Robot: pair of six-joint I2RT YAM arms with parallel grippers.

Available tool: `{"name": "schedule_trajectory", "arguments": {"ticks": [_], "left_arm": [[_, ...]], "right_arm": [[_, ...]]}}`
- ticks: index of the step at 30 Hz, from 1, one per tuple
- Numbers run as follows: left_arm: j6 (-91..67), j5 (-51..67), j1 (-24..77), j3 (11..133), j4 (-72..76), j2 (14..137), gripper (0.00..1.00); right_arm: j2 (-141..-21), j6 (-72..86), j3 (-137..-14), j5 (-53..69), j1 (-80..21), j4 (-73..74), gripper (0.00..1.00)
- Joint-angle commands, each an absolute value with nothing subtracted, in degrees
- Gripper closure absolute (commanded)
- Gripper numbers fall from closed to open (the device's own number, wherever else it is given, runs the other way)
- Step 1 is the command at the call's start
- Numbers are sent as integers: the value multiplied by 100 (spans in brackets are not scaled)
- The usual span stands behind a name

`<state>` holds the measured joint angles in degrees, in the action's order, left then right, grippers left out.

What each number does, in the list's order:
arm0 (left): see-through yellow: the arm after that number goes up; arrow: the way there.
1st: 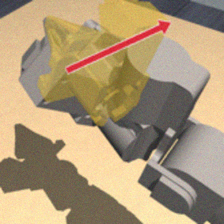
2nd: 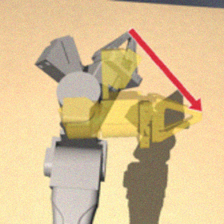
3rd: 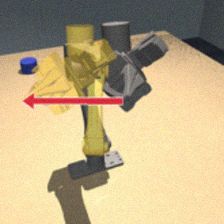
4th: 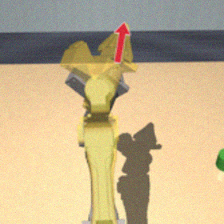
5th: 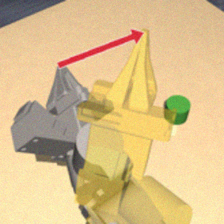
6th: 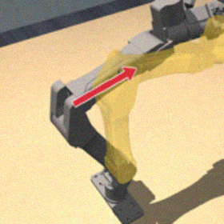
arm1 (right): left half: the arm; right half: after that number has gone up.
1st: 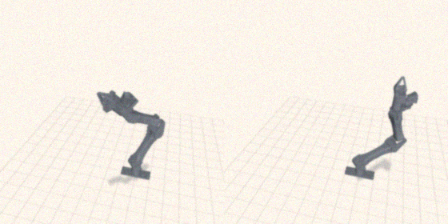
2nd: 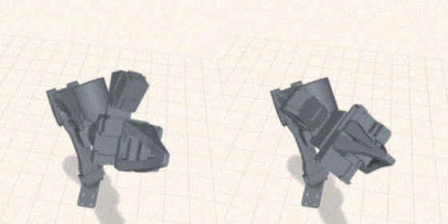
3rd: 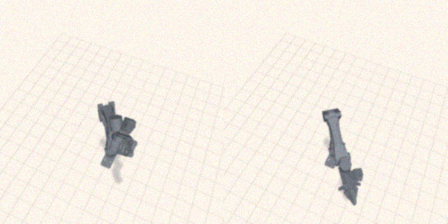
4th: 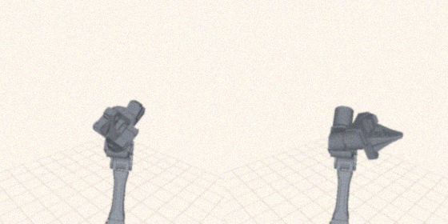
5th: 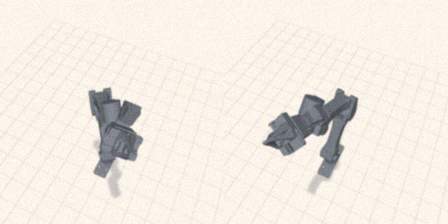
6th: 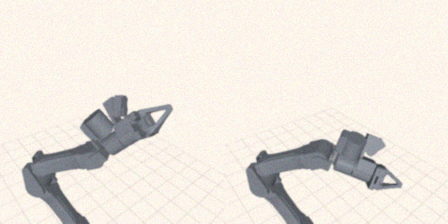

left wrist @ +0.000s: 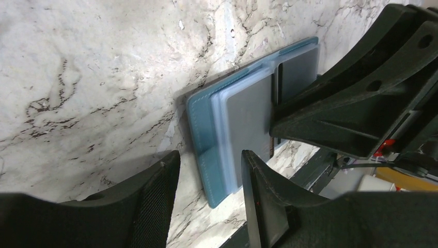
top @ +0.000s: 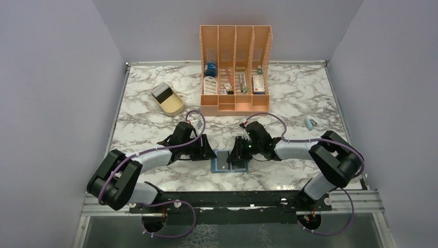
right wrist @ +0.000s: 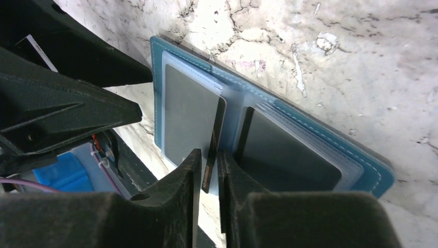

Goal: Put the credit cards into the card holder
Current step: Insert the credit card into the card holder, then close the card holder at the center of the board.

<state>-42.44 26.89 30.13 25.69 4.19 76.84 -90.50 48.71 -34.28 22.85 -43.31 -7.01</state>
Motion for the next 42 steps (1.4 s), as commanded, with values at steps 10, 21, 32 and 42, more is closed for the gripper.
{"name": "schedule_trajectory", "arguments": {"ticks": [10,21,32,42], "left_arm": [[-4988,2690,3050,2296,954,7455,49],[-5086,2420,3050,2098,980,7243,47],[-5252,2415,3050,2005,1284,7372,47],[-5550,2348,3050,1852,1611,7218,47]], "right_arm": [[-9001,3824,-4440,2296,-4447,632,63],[-8021,3735,-4635,677,-4463,2746,46],[-8221,3684,-4663,521,-4516,2804,40],[-8458,3477,-4815,290,-4608,3011,48]]}}
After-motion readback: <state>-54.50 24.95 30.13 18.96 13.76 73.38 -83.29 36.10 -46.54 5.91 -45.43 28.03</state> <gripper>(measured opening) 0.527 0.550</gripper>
